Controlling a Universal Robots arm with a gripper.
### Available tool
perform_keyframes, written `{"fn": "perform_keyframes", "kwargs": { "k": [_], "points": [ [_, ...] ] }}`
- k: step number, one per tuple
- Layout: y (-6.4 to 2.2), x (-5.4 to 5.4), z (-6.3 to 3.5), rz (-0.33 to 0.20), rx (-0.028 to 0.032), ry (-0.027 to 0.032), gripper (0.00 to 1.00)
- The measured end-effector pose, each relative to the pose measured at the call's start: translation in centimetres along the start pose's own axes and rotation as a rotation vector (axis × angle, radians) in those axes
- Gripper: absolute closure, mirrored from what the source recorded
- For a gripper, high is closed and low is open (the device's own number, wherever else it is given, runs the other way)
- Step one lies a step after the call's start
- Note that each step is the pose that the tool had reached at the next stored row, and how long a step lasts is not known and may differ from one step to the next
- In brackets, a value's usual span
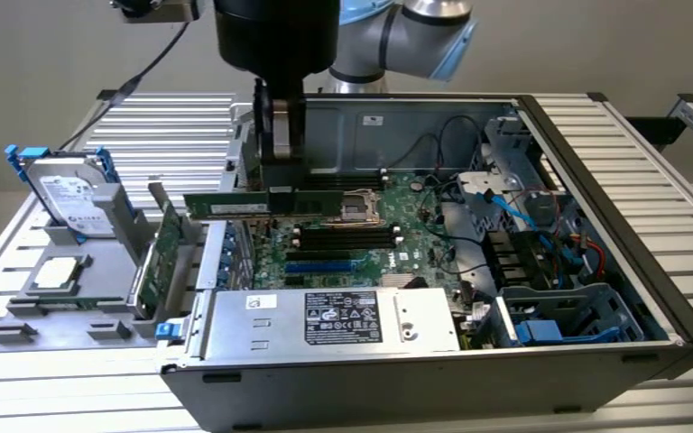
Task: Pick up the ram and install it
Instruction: 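Pick up the ram and move it above insertion slot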
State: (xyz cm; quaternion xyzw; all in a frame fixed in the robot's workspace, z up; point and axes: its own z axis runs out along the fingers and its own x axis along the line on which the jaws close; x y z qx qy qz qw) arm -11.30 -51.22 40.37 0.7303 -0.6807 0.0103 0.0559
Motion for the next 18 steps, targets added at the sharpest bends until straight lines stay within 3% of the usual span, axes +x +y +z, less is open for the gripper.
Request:
{"fn": "perform_keyframes", "kwargs": {
  "k": [5,10,18],
  "points": [
    [-2.14,-0.4,-0.04,0.000,0.0000,-0.0018,0.86],
    [-3.73,-1.0,0.12,0.000,0.0005,-0.0070,0.86],
    [-5.37,-3.4,0.89,0.000,0.0004,-0.0073,0.86]
  ]
}}
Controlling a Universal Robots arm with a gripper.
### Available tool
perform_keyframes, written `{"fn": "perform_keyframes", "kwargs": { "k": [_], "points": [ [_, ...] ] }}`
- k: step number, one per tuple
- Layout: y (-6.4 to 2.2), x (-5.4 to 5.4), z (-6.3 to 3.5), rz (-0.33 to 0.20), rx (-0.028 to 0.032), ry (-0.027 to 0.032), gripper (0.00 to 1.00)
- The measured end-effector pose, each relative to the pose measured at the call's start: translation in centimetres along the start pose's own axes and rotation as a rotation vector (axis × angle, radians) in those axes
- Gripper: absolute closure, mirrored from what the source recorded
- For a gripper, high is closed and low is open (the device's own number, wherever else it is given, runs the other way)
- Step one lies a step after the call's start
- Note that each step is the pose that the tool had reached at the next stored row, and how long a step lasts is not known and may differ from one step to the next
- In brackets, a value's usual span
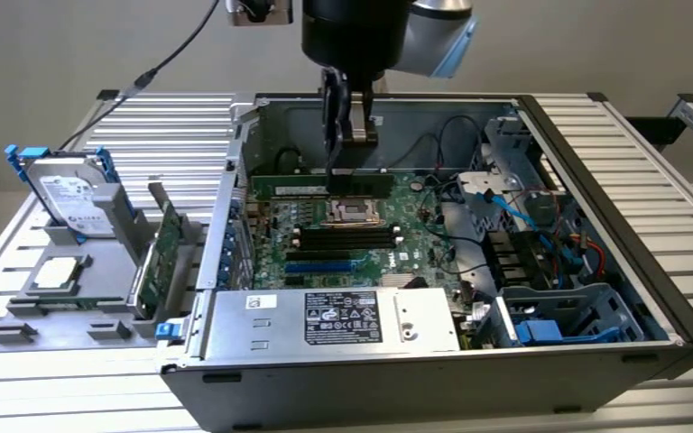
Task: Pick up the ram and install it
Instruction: 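Pick up the ram and move it above insertion slot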
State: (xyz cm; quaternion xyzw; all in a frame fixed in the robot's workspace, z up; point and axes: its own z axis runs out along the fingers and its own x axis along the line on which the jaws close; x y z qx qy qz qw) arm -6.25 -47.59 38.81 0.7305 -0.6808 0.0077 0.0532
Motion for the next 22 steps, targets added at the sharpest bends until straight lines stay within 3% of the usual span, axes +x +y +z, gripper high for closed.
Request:
{"fn": "perform_keyframes", "kwargs": {
  "k": [7,11,14,20,22],
  "points": [
    [-0.99,-2.1,0.65,0.000,0.0002,-0.0027,0.86],
    [-1.47,-3.1,0.91,-0.001,0.0007,-0.0095,0.86],
    [-1.89,-3.7,1.08,-0.001,0.0015,-0.0192,0.86],
    [-2.81,-4.6,1.32,-0.003,0.0041,-0.0479,0.86],
    [-3.17,-5.0,1.48,-0.003,0.0045,-0.0521,0.86]
  ]
}}
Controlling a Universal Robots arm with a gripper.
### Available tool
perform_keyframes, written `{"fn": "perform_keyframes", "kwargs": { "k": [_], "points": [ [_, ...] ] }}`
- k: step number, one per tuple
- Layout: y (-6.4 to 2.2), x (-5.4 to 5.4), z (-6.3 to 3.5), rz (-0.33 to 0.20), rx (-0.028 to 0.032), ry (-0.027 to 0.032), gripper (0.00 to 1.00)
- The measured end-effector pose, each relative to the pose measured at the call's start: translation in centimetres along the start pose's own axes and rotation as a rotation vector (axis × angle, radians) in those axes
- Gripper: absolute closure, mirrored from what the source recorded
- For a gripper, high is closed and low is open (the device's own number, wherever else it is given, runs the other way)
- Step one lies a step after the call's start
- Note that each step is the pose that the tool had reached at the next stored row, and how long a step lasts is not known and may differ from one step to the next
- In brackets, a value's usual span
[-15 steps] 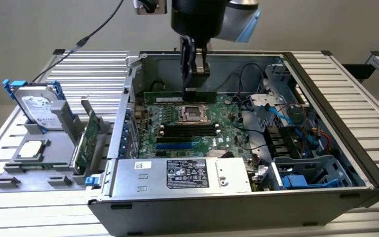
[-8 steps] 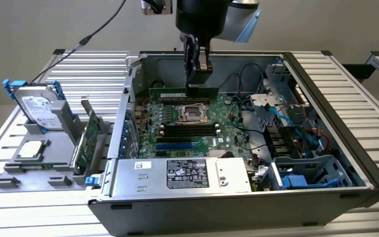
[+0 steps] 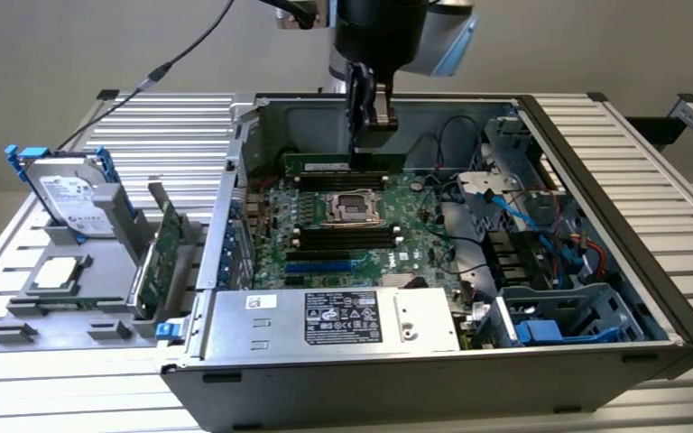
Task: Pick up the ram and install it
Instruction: 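Pick up the ram and move it above insertion slot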
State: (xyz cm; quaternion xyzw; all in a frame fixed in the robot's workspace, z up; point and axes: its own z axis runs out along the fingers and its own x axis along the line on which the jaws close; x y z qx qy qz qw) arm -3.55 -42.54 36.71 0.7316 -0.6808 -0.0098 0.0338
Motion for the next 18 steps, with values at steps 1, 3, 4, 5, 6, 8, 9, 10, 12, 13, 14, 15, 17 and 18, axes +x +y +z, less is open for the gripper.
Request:
{"fn": "perform_keyframes", "kwargs": {
  "k": [1,3,4,5,6,8,9,10,12,13,14,15,17,18],
  "points": [
    [-0.18,-0.3,0.11,0.000,0.0001,-0.0006,0.86],
    [-0.47,-0.8,0.30,0.000,0.0000,-0.0013,0.86],
    [-0.61,-1.1,0.40,0.000,0.0001,-0.0017,0.86],
    [-0.75,-1.4,0.50,0.000,0.0001,-0.0022,0.86],
    [-0.88,-1.7,0.59,0.000,0.0001,-0.0026,0.86],
    [-1.16,-2.2,0.79,0.000,0.0002,-0.0038,0.86],
    [-1.29,-2.5,0.88,0.000,0.0002,-0.0042,0.86],
    [-1.43,-2.8,0.98,0.000,0.0003,-0.0047,0.86],
    [-1.69,-3.3,1.17,0.000,0.0003,-0.0054,0.86],
    [-1.81,-3.5,1.27,0.000,0.0004,-0.0057,0.86],
    [-1.93,-3.6,1.38,0.000,0.0004,-0.0060,0.86],
    [-2.02,-3.8,1.47,0.000,0.0003,-0.0060,0.86],
    [-2.06,-4.0,1.58,0.002,0.0004,-0.0064,0.86],
    [-2.07,-4.0,1.58,0.002,0.0000,-0.0051,0.86]
  ]
}}
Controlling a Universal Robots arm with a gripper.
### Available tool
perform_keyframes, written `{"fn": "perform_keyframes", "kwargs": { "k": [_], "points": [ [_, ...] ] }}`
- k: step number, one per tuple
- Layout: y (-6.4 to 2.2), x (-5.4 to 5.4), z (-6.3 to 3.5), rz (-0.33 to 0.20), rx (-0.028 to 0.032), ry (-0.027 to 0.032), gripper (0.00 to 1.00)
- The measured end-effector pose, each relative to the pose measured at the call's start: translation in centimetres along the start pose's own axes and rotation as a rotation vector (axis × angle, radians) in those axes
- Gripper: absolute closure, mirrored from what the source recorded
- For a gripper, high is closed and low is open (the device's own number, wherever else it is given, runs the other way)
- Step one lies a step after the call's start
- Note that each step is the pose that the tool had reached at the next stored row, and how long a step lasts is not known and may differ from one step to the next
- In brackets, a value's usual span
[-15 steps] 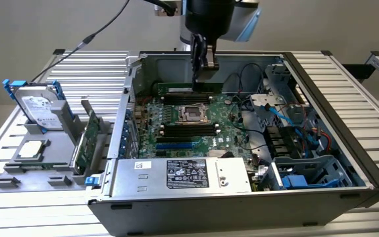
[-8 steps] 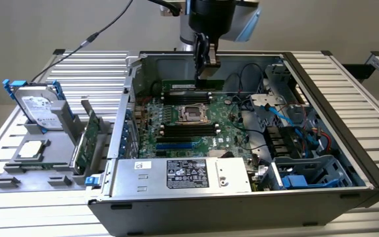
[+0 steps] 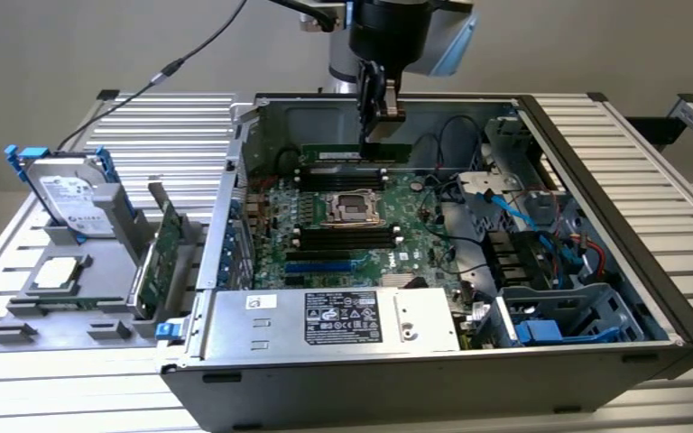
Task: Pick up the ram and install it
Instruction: 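Pick up the ram and move it above insertion slot, then insert the ram into the slot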
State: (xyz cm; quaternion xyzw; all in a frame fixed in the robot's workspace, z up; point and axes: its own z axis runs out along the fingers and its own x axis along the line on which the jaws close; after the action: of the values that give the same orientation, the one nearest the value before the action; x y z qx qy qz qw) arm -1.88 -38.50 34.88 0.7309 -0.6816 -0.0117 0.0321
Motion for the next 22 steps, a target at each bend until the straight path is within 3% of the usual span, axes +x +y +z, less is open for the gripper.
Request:
{"fn": "perform_keyframes", "kwargs": {
  "k": [18,22],
  "points": [
    [0.00,0.00,0.00,0.000,0.0000,0.0004,0.86],
    [0.01,-0.06,0.56,0.012,-0.0003,-0.0004,0.86]
  ]
}}
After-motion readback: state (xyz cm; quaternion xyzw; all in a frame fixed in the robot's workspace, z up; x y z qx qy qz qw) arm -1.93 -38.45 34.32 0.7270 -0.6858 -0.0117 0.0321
